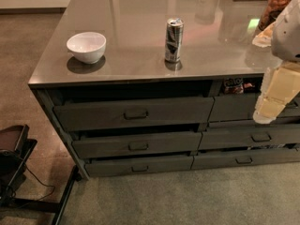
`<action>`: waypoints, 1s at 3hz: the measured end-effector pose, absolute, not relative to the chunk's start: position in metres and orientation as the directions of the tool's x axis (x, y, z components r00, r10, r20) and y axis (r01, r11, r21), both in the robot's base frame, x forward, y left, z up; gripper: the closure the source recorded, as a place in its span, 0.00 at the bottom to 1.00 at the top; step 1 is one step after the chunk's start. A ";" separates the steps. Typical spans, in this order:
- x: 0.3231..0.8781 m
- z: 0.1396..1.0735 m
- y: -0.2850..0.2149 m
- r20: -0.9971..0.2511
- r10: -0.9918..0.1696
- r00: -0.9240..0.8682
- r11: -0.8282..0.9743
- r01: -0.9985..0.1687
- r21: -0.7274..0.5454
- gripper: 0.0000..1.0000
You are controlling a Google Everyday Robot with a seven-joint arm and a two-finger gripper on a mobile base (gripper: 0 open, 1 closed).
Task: Open middle drawer
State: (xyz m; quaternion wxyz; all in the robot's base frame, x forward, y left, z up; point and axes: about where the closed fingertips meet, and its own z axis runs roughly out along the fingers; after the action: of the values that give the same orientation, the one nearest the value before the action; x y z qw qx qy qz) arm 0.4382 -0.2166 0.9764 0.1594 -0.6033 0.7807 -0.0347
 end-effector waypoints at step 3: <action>0.451 0.888 -0.202 -0.276 -0.938 -0.209 0.273 -0.937 -0.217 0.00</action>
Offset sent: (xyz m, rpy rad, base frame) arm 0.0138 0.0120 -0.0856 0.0668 0.0068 0.0203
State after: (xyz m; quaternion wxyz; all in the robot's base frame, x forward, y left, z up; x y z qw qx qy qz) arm 0.4506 -0.2018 0.8881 0.1784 -0.6031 0.7775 -0.0012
